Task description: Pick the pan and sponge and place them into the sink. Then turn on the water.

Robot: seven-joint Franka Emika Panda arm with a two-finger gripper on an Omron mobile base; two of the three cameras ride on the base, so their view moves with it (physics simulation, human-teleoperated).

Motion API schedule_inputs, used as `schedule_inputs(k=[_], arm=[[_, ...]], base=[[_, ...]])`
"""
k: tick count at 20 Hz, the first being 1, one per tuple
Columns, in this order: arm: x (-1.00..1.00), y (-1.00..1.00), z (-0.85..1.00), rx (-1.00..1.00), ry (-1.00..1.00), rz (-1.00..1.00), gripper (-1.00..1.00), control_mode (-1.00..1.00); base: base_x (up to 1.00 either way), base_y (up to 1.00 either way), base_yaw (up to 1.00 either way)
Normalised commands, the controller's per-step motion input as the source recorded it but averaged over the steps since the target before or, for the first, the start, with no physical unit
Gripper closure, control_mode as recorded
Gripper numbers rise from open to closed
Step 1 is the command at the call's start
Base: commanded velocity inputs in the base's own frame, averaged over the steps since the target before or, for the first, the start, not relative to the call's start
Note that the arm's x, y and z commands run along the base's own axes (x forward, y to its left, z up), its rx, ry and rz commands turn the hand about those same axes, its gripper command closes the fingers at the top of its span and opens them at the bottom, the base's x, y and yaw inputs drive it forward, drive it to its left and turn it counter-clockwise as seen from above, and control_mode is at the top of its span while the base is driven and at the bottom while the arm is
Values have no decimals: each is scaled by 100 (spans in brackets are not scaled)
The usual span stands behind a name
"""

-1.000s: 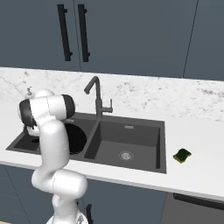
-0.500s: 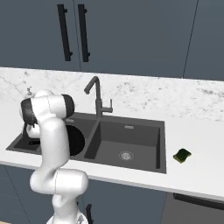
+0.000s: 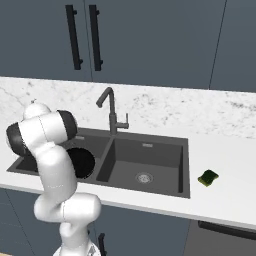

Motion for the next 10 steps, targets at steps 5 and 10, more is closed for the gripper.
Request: schedule_inputs(k=[5, 10], arm=[[-45, -23, 63, 1, -23, 0, -100, -100], [-56, -1, 75, 0, -31, 0, -100, -100]], base=[[0, 0, 0], [0, 0, 0]])
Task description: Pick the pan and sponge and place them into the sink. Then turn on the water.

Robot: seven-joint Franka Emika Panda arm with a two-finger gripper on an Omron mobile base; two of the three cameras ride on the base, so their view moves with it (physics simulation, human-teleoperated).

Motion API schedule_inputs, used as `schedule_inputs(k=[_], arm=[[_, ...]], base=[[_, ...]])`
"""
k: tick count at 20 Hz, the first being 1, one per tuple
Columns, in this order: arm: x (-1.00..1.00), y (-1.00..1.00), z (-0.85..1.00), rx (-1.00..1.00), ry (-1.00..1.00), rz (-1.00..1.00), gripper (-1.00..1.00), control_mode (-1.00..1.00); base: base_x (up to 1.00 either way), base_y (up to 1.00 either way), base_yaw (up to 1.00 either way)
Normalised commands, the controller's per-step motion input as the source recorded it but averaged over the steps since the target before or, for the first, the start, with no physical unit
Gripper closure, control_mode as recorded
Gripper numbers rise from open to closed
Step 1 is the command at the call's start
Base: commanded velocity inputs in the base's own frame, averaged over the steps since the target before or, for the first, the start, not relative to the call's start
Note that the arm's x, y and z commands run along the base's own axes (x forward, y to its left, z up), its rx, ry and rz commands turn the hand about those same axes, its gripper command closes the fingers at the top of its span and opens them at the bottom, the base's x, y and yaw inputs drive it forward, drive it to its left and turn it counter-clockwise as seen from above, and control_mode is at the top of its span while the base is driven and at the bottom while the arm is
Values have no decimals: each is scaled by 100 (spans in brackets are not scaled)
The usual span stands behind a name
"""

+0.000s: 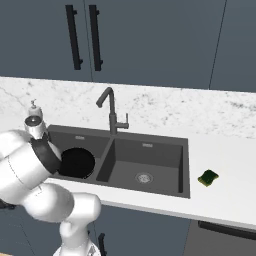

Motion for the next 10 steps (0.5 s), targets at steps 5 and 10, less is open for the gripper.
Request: schedule_inputs(k=[5, 10], arm=[[-47, -5, 99, 0, -20, 1, -100, -100], [-51, -32, 96, 0, -3, 5, -100, -100]], base=[[0, 0, 0], [0, 0, 0]])
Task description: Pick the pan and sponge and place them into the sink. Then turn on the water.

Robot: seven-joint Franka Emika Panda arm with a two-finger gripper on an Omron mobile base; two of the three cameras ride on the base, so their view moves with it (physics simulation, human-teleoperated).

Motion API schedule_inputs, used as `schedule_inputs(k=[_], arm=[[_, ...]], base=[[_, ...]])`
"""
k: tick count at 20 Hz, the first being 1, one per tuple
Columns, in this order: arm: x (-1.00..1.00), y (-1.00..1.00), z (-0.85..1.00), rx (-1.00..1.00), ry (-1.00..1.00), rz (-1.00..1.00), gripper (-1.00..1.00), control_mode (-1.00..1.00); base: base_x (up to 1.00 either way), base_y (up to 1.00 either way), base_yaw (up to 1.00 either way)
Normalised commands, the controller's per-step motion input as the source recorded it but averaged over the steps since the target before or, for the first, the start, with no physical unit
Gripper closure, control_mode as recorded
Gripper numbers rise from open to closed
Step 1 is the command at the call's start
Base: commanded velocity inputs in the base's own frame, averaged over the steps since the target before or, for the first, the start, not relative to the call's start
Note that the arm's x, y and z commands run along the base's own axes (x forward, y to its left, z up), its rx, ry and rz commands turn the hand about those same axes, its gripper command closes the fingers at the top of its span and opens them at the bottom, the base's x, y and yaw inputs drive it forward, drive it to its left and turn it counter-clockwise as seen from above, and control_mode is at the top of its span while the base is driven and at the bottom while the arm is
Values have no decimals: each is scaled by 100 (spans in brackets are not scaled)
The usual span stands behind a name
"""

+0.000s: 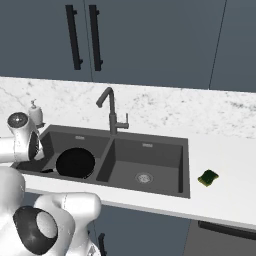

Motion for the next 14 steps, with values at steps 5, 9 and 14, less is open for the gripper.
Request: schedule_inputs(k=[5, 9, 14], arm=[[-75, -47, 71, -3, -9, 15, -100, -100], [-69, -52, 70, -4, -12, 23, -100, -100], [-64, -64, 56, -9, -13, 24, -100, -100]], base=[[0, 0, 0], [0, 0, 0], [0, 0, 0]])
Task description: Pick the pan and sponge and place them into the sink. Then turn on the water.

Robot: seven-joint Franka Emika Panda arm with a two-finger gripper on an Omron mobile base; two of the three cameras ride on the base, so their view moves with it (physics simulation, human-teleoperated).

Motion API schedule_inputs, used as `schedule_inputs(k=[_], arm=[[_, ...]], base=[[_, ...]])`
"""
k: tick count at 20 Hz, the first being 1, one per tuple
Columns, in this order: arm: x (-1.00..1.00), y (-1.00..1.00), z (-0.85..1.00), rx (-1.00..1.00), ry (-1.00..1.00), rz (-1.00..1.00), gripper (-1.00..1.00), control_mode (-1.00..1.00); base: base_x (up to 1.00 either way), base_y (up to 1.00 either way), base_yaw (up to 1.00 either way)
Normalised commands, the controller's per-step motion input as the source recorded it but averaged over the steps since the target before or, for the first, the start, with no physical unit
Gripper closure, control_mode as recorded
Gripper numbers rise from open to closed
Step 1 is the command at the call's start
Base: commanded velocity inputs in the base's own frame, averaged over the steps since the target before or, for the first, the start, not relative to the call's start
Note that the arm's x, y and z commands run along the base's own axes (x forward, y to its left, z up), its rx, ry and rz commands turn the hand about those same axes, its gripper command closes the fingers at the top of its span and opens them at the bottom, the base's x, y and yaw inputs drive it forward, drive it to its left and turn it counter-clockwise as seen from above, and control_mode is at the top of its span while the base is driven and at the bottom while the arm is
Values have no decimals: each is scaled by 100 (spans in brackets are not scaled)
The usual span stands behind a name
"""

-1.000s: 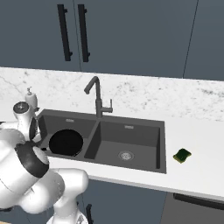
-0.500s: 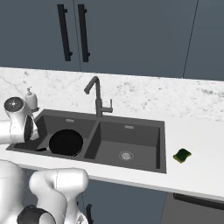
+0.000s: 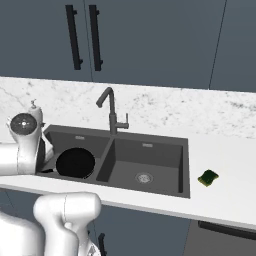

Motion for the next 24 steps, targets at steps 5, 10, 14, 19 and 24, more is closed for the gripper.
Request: schedule_inputs(k=[5, 10, 14, 19, 24], arm=[[-42, -69, 42, -17, -4, 23, -100, -100], [-41, -73, 22, -22, -9, 29, -100, -100], [-45, -78, 0, -21, -19, 24, -100, -100], [-11, -85, 0, -9, -14, 4, -100, -100], [0, -75, 0, -3, 4, -12, -100, -100]], base=[[0, 0, 0], [0, 0, 0], [0, 0, 0], [0, 0, 0], [0, 0, 0]])
